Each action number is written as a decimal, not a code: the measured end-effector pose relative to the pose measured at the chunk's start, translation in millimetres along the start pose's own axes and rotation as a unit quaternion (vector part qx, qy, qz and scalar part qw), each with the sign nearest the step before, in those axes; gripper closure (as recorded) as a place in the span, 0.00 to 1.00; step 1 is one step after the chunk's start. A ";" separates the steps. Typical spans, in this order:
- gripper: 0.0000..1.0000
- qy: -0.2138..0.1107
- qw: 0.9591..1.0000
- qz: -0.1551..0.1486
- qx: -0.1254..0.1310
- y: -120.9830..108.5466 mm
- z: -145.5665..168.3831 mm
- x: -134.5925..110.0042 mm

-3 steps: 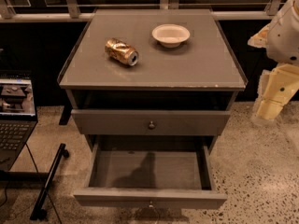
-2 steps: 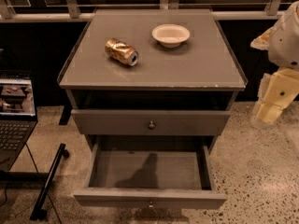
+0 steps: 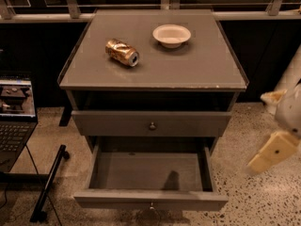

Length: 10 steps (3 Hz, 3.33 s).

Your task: Close middle drawer

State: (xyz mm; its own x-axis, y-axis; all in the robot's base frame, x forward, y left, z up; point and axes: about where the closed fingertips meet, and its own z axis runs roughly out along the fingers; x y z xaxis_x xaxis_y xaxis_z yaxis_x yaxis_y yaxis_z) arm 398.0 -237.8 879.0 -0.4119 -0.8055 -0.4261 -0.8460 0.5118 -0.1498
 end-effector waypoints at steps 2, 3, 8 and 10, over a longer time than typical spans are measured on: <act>0.00 -0.165 0.982 0.082 -0.042 -6.9 87.4 39.8; 0.18 -0.173 0.980 0.086 -0.050 -5.9 92.6 39.1; 1.00 -0.207 0.965 0.155 -0.041 17.5 146.0 87.5; 1.00 -0.236 0.938 0.255 0.007 41.1 227.2 160.8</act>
Offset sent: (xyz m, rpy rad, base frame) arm 0.0326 -0.0147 -0.1381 0.5976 -0.0616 -0.0787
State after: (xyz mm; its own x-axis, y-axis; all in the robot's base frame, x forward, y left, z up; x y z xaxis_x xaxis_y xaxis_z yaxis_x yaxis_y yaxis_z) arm 373.9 -278.4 601.6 -0.5629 -0.2352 -0.7924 -0.5740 0.8010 0.1699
